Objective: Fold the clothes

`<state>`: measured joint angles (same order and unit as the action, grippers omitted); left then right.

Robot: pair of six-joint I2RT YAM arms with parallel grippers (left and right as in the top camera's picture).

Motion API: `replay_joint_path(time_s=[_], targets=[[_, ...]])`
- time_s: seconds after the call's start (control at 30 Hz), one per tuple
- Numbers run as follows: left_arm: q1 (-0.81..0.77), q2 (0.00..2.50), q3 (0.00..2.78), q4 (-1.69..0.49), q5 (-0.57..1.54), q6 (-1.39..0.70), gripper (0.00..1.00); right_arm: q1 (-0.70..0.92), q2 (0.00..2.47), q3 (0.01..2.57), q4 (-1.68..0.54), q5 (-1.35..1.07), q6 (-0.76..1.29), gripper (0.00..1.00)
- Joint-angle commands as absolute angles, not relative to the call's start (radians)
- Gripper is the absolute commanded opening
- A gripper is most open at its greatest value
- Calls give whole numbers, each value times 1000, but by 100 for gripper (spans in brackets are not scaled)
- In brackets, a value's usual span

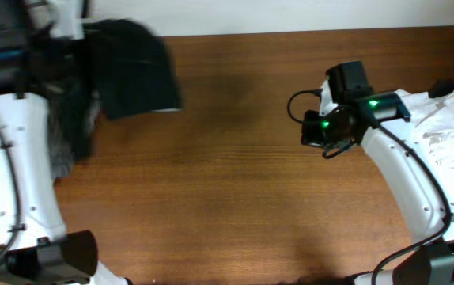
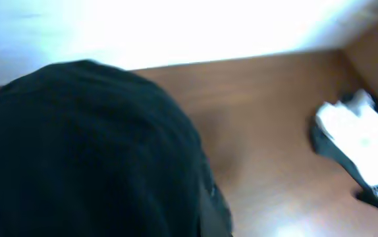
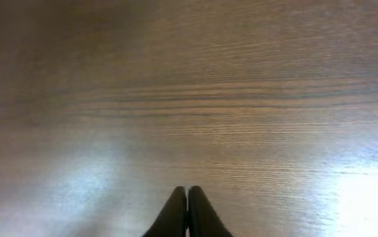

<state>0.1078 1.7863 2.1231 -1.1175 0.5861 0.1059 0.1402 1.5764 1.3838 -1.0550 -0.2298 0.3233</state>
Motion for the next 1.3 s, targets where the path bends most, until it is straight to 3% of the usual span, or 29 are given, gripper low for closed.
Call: replay_joint_path(time_s=[0.0,0.07,0.13,0.23,0.33,0.6,0.8,1.27], targets=[[-37,1776,2147,-1118,507,118,0,124,1594,1402,-1050,-432,242,11],[-87,1776,2147,-1112,419,94,0,130,1624,1398,-1035,-541,243,15],[-128,1776,2147,-1105,414,91,0,154,1697,1382,-957,-720,243,35],[-150,1775,2147,-1092,414,60,0,172,1784,1379,-824,-814,237,42],[-151,1772,2148,-1085,464,44,0,181,1835,1379,-542,-1123,105,49],[-170,1748,2222,-1071,527,14,0,333,1842,1379,-250,-1006,237,55],[-170,1678,2283,-1112,514,15,0,332,1842,1379,-207,-905,278,74],[-170,1612,2283,-1129,420,16,0,332,1841,1379,302,-1325,414,77]])
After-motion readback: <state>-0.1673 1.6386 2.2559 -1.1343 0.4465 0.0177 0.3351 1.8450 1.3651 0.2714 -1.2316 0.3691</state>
